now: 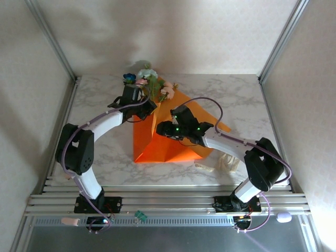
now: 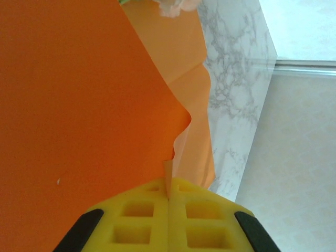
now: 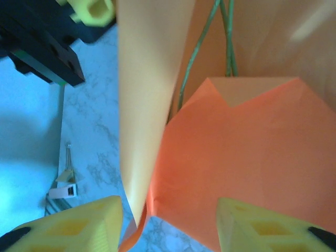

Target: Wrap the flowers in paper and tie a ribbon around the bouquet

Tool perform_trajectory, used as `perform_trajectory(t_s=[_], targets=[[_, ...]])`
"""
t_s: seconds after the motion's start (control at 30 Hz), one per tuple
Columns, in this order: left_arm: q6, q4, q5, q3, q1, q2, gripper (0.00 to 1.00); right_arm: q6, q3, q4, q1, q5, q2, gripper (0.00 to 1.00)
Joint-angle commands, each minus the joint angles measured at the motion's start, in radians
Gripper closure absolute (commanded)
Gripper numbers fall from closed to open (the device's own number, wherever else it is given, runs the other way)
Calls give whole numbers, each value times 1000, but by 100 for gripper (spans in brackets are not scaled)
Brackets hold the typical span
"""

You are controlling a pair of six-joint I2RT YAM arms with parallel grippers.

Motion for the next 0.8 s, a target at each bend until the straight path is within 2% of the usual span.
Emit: perform_trajectory(t_s=[0.0, 0.33, 0.53, 0.77], targets=[[24, -10, 8, 37, -19, 31, 100, -65, 71, -27, 8, 32, 66, 48], [37, -20, 16, 79, -49, 85, 100, -70, 178, -96, 11, 46, 190, 51], [36, -21, 20, 101, -66, 105, 100, -67, 177, -118, 9, 70, 201, 70], [50, -41, 21, 116, -75, 125, 100, -59, 136, -127, 7, 82, 185, 88]])
